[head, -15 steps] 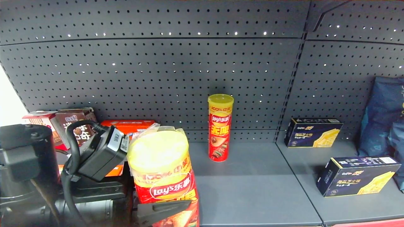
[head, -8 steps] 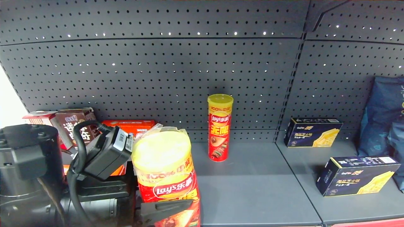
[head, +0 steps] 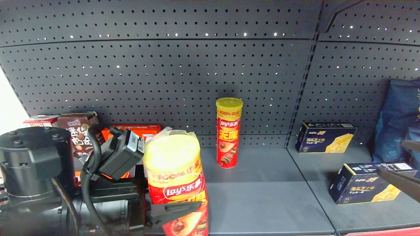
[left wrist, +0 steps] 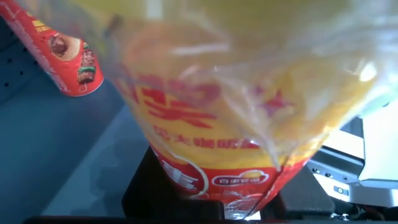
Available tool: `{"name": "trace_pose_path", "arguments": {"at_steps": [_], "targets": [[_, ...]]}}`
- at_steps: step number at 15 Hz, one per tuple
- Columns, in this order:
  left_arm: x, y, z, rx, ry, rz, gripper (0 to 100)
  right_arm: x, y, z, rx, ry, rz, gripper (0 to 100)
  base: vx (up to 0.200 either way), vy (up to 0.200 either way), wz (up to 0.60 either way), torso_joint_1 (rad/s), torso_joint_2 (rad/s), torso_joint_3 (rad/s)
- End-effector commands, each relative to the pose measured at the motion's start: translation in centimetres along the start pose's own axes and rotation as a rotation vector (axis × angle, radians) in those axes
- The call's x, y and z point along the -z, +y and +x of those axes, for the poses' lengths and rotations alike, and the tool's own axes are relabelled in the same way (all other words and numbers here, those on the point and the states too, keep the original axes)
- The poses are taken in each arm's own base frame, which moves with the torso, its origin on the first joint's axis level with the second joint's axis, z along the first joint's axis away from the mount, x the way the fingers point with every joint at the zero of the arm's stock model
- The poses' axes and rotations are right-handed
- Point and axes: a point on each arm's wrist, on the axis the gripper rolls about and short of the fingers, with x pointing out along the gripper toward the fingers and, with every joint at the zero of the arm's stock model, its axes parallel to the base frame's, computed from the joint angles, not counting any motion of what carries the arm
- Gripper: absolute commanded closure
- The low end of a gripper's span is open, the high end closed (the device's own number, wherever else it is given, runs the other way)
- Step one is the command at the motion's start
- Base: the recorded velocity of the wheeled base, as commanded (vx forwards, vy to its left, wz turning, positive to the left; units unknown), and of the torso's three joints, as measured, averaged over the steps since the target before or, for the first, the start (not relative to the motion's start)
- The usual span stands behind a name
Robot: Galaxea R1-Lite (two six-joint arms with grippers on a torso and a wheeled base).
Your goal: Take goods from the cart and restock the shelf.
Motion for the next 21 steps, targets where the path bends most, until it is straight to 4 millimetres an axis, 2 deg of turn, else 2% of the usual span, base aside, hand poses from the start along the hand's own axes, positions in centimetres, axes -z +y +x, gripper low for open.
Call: {"name": "trace_pose_path", "arguments": {"at_steps": [1,2,3,4,5,6,7,9,10,13,17,21], "targets": [[-0.1,0.6,-0.1,-0.022,-0.002,-0.005,100,-1.1,-0.2,7.2,-0.088,0.097,0.001,0,0.0,0.0,0.0,0.0,0.0,0.0],[-0.1,0.7,-0.2,-0.029,-0.004,-0.006,100,-1.6,-0.3,9.3,-0.121,0.045,-0.01,0,0.0,0.0,0.0,0.0,0.0,0.0],[-0.1,0.7,-0.2,-0.031,-0.004,-0.006,100,-1.7,-0.3,9.8,-0.133,0.037,-0.011,0,0.0,0.0,0.0,0.0,0.0,0.0],[-0.1,0.7,-0.2,-0.029,-0.004,-0.006,100,-2.1,-0.4,12.4,-0.188,0.023,-0.011,0,0.0,0.0,0.0,0.0,0.0,0.0],[-0.1,0.7,-0.2,-0.031,-0.004,-0.006,100,-2.2,-0.4,12.5,-0.189,0.022,-0.009,0,0.0,0.0,0.0,0.0,0.0,0.0],[0.0,0.7,-0.2,-0.029,-0.001,-0.009,100,-2.5,-0.6,14.8,-0.213,0.028,-0.007,0,0.0,0.0,0.0,0.0,0.0,0.0],[0.0,0.7,-0.2,-0.029,-0.002,-0.008,100,-2.4,-0.4,15.9,-0.225,0.032,-0.01,0,0.0,0.0,0.0,0.0,0.0,0.0],[-0.1,0.7,-0.2,-0.029,-0.004,-0.006,100,-2.3,0.5,17.2,-0.253,0.045,-0.014,0,0.0,0.0,0.0,0.0,0.0,0.0],[-0.2,0.7,-0.1,-0.029,-0.006,-0.005,100,-1.5,1.0,18.8,-0.276,0.06,-0.027,0,0.0,0.0,0.0,0.0,0.0,0.0],[-0.2,0.8,-0.1,-0.029,-0.004,-0.006,100,-0.2,1.4,21.8,-0.296,0.049,-0.032,0,0.0,0.0,0.0,0.0,0.0,0.0],[-0.1,0.8,-0.1,-0.029,-0.003,-0.009,100,0.9,1.8,24.9,-0.372,0.032,-0.033,0,0.0,0.0,0.0,0.0,0.0,0.0],[-0.1,0.8,-0.1,-0.03,-0.001,-0.011,100,2.0,2.5,26.4,-0.413,0.046,-0.032,0,0.0,0.0,0.0,0.0,0.0,0.0]]}}
